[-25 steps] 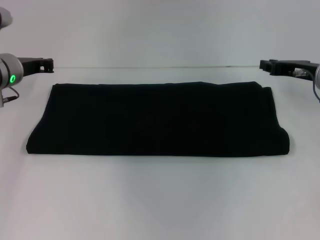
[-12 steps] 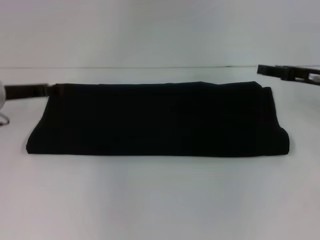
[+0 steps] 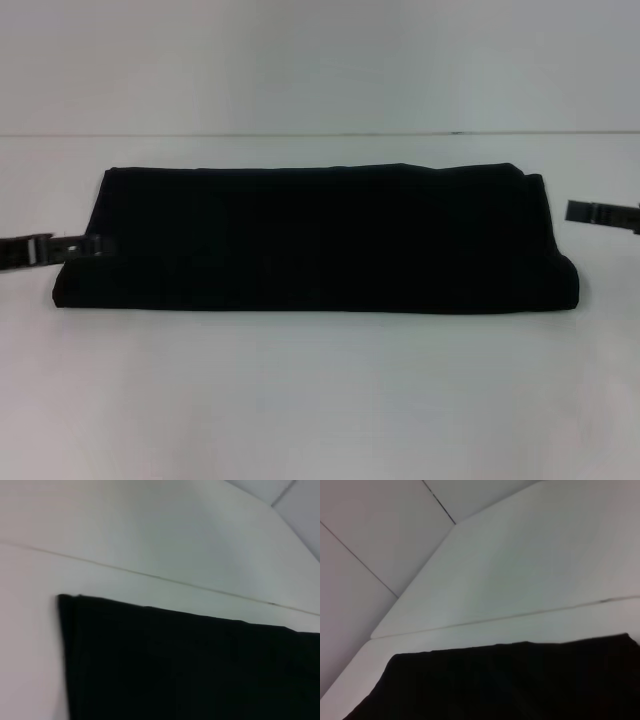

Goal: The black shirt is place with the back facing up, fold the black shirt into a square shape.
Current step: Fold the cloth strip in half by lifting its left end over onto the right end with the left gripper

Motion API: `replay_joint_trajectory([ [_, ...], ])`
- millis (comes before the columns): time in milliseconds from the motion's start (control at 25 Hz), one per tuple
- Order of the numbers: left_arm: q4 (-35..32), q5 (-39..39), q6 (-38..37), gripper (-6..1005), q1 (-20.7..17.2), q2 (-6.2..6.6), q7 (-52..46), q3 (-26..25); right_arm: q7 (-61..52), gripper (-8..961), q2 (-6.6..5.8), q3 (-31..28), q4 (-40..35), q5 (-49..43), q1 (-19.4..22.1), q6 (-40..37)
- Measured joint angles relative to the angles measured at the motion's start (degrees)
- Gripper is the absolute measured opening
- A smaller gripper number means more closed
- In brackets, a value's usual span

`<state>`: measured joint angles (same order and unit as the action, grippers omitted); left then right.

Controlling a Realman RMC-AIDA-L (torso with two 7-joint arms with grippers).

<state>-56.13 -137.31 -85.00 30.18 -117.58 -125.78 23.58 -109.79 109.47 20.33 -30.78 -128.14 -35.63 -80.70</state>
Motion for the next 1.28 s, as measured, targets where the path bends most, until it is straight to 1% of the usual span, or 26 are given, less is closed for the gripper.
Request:
replay_joint_trajectory([
  [120,-0.57,-0.13,-0.12,936,-1.13,0.08,0.0,-1.79,-0.01,678,-0.04,-0.65,-0.04,0.07,0.87,-0.04],
  [280,-0.39,-1.62,0.13,936,-1.54,0.31,-0.99,-3.82,0.26,678,-0.02,-0.79,0.22,0.09,1.08,0.47],
  [400,-0.33,-3.45,0.45,936,-1.51,0.34,-2.77,-3.8,0.37,677,0.14,-0.55,0.26,0.09,0.82,0.76],
  [480,-0.43,-4.3,-0.68,936,-1.38,0.45,-4.07,-3.71,0.38,677,0.1,-0.46,0.3,0.03,0.56,0.35],
  [640,-0.06,-6.74,-6.1,936,-0.23,1.59,-7.21,-3.62,1.46,677,-0.08,1.08,0.06,-0.29,0.3,-1.04],
  [800,0.46,-8.15,-9.1,936,1.29,2.43,-12.0,-3.81,7.38,675,-0.06,3.08,-0.04,-0.15,0.22,-3.98],
  [1000,5.12,-9.91,-9.27,936,3.43,3.58,-18.6,-3.73,15.08,710,0.25,3.06,-0.15,0.01,-0.49,-7.85],
  [1120,9.82,-11.69,-7.34,936,5.04,4.2,-22.2,-3.72,18.27,730,0.52,2.88,-0.21,0.06,-1.34,-8.73],
  [1240,12.98,-12.56,-5.17,936,5.8,4.62,-26.13,-3.76,19.9,751,0.65,3.89,-0.42,-0.09,-2.57,-8.83],
  [1280,13.51,-12.59,-4.61,937,5.89,4.66,-27.82,-3.77,20.26,786,0.66,4.58,-0.54,-0.15,-3.1,-8.74],
])
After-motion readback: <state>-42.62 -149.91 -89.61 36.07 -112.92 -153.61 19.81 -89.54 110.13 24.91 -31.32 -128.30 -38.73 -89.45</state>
